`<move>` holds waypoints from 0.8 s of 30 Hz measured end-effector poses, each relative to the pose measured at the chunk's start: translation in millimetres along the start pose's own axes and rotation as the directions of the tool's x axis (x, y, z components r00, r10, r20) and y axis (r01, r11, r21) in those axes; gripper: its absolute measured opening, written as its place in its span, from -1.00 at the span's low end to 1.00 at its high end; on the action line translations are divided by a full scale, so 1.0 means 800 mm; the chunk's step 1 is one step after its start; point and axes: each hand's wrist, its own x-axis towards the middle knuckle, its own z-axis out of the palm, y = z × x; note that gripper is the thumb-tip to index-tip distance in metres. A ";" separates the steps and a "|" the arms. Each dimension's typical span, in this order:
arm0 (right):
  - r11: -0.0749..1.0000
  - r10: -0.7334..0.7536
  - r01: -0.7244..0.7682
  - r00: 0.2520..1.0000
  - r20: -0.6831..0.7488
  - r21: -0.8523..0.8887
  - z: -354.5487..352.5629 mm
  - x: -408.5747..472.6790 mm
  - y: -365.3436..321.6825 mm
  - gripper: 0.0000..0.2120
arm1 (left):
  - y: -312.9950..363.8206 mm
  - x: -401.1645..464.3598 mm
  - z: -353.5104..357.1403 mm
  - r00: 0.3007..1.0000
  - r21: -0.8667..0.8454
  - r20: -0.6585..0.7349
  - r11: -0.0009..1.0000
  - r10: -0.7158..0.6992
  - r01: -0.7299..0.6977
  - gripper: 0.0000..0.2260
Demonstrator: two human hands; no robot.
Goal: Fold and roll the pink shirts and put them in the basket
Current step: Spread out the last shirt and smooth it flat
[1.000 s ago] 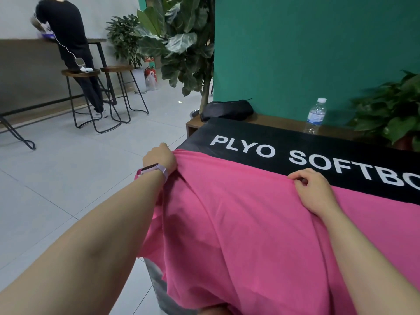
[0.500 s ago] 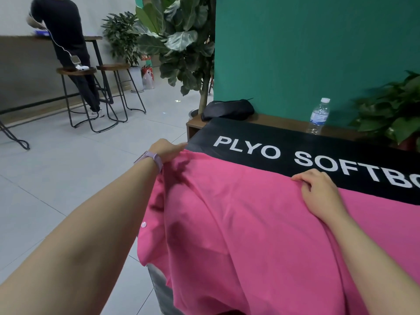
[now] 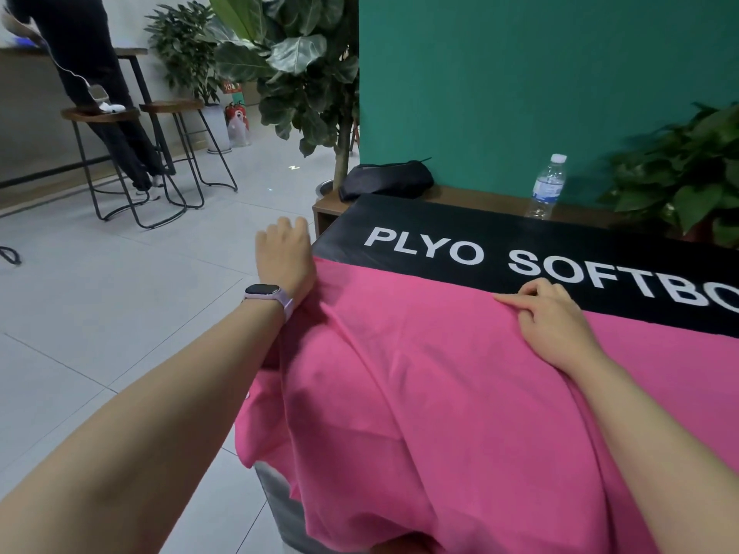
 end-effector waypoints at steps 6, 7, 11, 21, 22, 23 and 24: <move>0.994 -0.024 -0.002 0.970 -0.243 -0.107 -0.018 -0.014 -0.026 -0.79 | 0.119 -0.061 -0.034 0.945 -0.268 0.229 0.949 0.233 -0.169 -0.75; 0.982 -0.036 -0.011 0.968 -0.250 -0.186 -0.024 -0.019 -0.025 -0.84 | 0.131 -0.071 -0.033 0.906 -0.295 0.363 0.950 0.215 -0.107 -0.60; 0.916 0.232 -0.302 0.936 -0.265 -0.265 -0.052 -0.050 0.027 -0.78 | 0.135 -0.096 -0.013 0.830 -0.205 0.517 0.972 0.207 -0.115 -0.19; 0.551 0.812 -0.816 0.572 -0.115 -0.175 -0.079 -0.130 0.087 -0.22 | 0.124 -0.121 -0.019 0.824 -0.190 0.479 0.952 0.303 -0.239 -0.21; 0.560 0.805 -0.808 0.583 -0.107 -0.185 -0.080 -0.140 0.083 -0.22 | 0.120 -0.129 -0.024 0.827 -0.194 0.468 0.949 0.312 -0.248 -0.22; 0.569 0.799 -0.799 0.593 -0.103 -0.192 -0.082 -0.151 0.078 -0.23 | 0.117 -0.138 -0.028 0.828 -0.201 0.461 0.947 0.318 -0.252 -0.23; 0.574 0.794 -0.794 0.600 -0.099 -0.199 -0.085 -0.162 0.073 -0.23 | 0.114 -0.147 -0.034 0.829 -0.205 0.458 0.945 0.322 -0.254 -0.23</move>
